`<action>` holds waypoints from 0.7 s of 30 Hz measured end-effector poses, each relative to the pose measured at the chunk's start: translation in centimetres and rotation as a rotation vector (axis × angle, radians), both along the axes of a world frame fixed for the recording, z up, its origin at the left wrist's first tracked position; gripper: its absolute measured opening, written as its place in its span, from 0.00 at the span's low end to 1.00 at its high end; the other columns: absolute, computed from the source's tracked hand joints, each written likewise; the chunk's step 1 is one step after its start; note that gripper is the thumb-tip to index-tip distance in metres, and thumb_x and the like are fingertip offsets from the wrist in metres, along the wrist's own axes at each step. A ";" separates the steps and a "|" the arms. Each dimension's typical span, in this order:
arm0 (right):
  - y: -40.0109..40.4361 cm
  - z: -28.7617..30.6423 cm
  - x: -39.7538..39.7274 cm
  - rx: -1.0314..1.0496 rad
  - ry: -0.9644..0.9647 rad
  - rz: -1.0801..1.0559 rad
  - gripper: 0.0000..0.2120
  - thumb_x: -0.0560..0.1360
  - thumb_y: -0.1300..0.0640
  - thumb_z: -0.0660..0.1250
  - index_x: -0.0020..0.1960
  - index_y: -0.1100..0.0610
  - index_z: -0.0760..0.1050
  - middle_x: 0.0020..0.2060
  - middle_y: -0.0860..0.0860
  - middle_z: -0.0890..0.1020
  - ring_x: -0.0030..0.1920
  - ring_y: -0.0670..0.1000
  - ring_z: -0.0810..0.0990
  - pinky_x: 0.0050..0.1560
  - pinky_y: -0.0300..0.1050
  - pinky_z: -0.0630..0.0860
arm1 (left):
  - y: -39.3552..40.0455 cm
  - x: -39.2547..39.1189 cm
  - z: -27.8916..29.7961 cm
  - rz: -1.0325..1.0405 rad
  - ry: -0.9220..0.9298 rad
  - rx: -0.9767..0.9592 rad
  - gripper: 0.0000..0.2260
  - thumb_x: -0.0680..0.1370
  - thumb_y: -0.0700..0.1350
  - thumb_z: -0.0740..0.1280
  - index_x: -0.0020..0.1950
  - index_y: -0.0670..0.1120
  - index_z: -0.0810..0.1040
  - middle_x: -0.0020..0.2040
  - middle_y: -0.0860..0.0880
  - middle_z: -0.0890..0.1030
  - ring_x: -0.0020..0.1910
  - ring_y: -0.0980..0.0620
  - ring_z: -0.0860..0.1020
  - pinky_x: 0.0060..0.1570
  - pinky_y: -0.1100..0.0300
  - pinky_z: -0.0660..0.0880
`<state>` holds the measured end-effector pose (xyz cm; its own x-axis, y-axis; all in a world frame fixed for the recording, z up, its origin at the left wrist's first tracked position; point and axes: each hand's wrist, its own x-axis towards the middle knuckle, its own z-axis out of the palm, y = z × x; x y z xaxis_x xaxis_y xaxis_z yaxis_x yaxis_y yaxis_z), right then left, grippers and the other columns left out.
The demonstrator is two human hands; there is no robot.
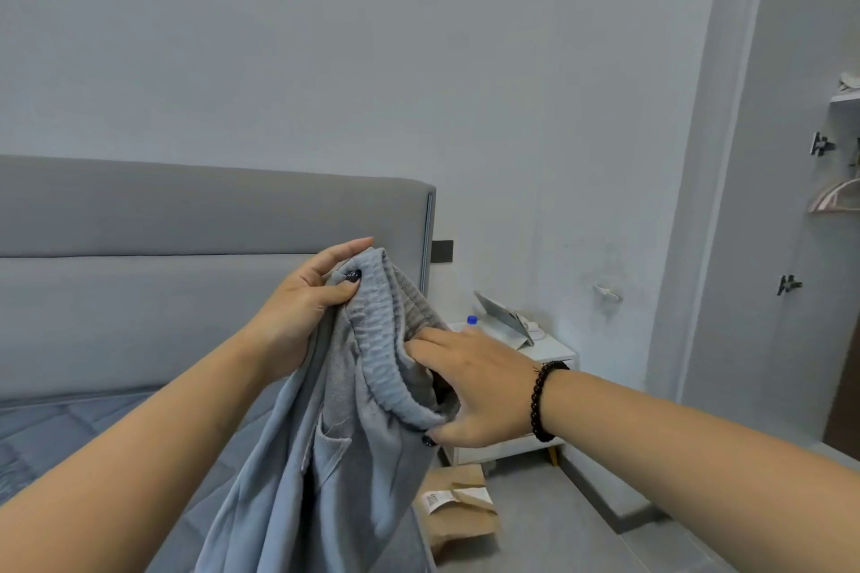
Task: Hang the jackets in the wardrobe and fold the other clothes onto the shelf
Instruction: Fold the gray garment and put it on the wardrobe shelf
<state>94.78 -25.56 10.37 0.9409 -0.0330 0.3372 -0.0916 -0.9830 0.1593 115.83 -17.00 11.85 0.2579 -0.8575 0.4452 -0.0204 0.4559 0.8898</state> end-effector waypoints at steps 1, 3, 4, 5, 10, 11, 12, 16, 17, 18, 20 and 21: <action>0.0 0.1 0.0 -0.023 0.026 -0.024 0.21 0.65 0.47 0.75 0.50 0.54 0.69 0.46 0.47 0.73 0.44 0.48 0.70 0.46 0.47 0.66 | 0.0 0.2 -0.1 0.000 -0.002 -0.002 0.20 0.79 0.32 0.60 0.60 0.54 0.81 0.55 0.47 0.84 0.49 0.50 0.83 0.46 0.60 0.80; 0.0 0.8 -0.1 -0.001 0.088 -0.110 0.21 0.64 0.41 0.75 0.42 0.52 0.67 0.41 0.47 0.74 0.41 0.46 0.68 0.48 0.47 0.64 | 0.0 0.6 -0.2 0.044 0.027 -0.031 0.20 0.79 0.33 0.61 0.61 0.54 0.80 0.55 0.48 0.84 0.49 0.52 0.83 0.45 0.61 0.80; -0.2 1.3 -0.3 0.048 0.105 -0.159 0.22 0.64 0.38 0.74 0.40 0.52 0.68 0.40 0.49 0.74 0.40 0.46 0.67 0.50 0.48 0.63 | 0.1 1.1 -0.4 0.090 0.058 -0.047 0.20 0.79 0.33 0.61 0.62 0.54 0.79 0.54 0.48 0.84 0.48 0.52 0.83 0.43 0.61 0.80; -0.5 2.0 -0.6 0.101 0.105 -0.200 0.23 0.64 0.36 0.73 0.40 0.53 0.69 0.40 0.50 0.74 0.39 0.45 0.67 0.50 0.48 0.63 | 0.3 1.7 -0.6 0.143 0.096 -0.063 0.20 0.80 0.33 0.61 0.63 0.55 0.78 0.52 0.49 0.85 0.46 0.53 0.84 0.42 0.61 0.80; -1.8 4.3 -2.0 0.020 0.161 -0.371 0.22 0.69 0.30 0.63 0.40 0.46 0.60 0.40 0.46 0.67 0.46 0.50 0.65 0.52 0.48 0.59 | 0.9 2.9 -2.0 0.166 0.120 -0.040 0.20 0.80 0.34 0.60 0.63 0.56 0.77 0.45 0.47 0.86 0.39 0.52 0.84 0.37 0.59 0.81; -2.0 4.5 -2.0 -0.023 0.176 -0.381 0.21 0.71 0.32 0.62 0.39 0.47 0.60 0.41 0.46 0.67 0.49 0.50 0.64 0.54 0.49 0.60 | 0.8 2.8 -2.0 0.139 0.111 -0.038 0.19 0.80 0.33 0.60 0.63 0.55 0.77 0.46 0.47 0.86 0.40 0.52 0.84 0.37 0.59 0.81; -2.2 4.8 -2.2 -0.050 0.178 -0.388 0.19 0.73 0.35 0.62 0.37 0.47 0.60 0.43 0.46 0.68 0.50 0.50 0.63 0.56 0.50 0.60 | 0.8 2.8 -1.9 0.113 0.093 -0.037 0.19 0.80 0.33 0.60 0.63 0.54 0.77 0.47 0.47 0.86 0.40 0.52 0.84 0.38 0.59 0.81; -3.5 6.9 -3.0 0.208 0.124 -0.368 0.16 0.76 0.46 0.67 0.36 0.55 0.67 0.55 0.53 0.69 0.56 0.53 0.69 0.59 0.52 0.71 | 2.2 4.1 -1.4 0.057 -0.279 0.068 0.17 0.78 0.40 0.65 0.65 0.54 0.75 0.51 0.40 0.84 0.49 0.46 0.83 0.47 0.57 0.81; -3.9 7.2 -3.1 0.375 0.155 -0.353 0.15 0.76 0.49 0.67 0.38 0.57 0.69 0.52 0.55 0.73 0.52 0.54 0.76 0.55 0.53 0.76 | 2.6 4.6 -1.3 0.047 -0.382 0.109 0.18 0.75 0.43 0.66 0.65 0.55 0.75 0.51 0.39 0.84 0.50 0.45 0.83 0.49 0.57 0.80; -4.2 7.2 -3.0 0.564 0.182 -0.350 0.13 0.76 0.51 0.67 0.40 0.59 0.71 0.49 0.56 0.75 0.47 0.54 0.81 0.48 0.53 0.81 | 2.8 5.2 -1.3 0.030 -0.440 0.149 0.20 0.74 0.44 0.68 0.65 0.55 0.74 0.51 0.40 0.84 0.51 0.45 0.83 0.51 0.56 0.80; -4.7 6.8 -2.3 0.749 0.185 -0.346 0.11 0.76 0.55 0.69 0.44 0.62 0.71 0.45 0.57 0.76 0.41 0.56 0.85 0.40 0.53 0.83 | 2.8 6.2 -1.3 -0.045 -0.456 0.255 0.23 0.73 0.41 0.70 0.66 0.52 0.73 0.54 0.43 0.84 0.54 0.45 0.83 0.51 0.56 0.80; -5.0 6.5 -1.6 0.729 0.156 -0.343 0.11 0.74 0.57 0.70 0.43 0.62 0.69 0.44 0.57 0.75 0.40 0.58 0.85 0.39 0.55 0.83 | 2.7 6.7 -1.4 -0.093 -0.485 0.327 0.23 0.73 0.39 0.71 0.67 0.50 0.73 0.56 0.44 0.84 0.56 0.46 0.82 0.52 0.57 0.80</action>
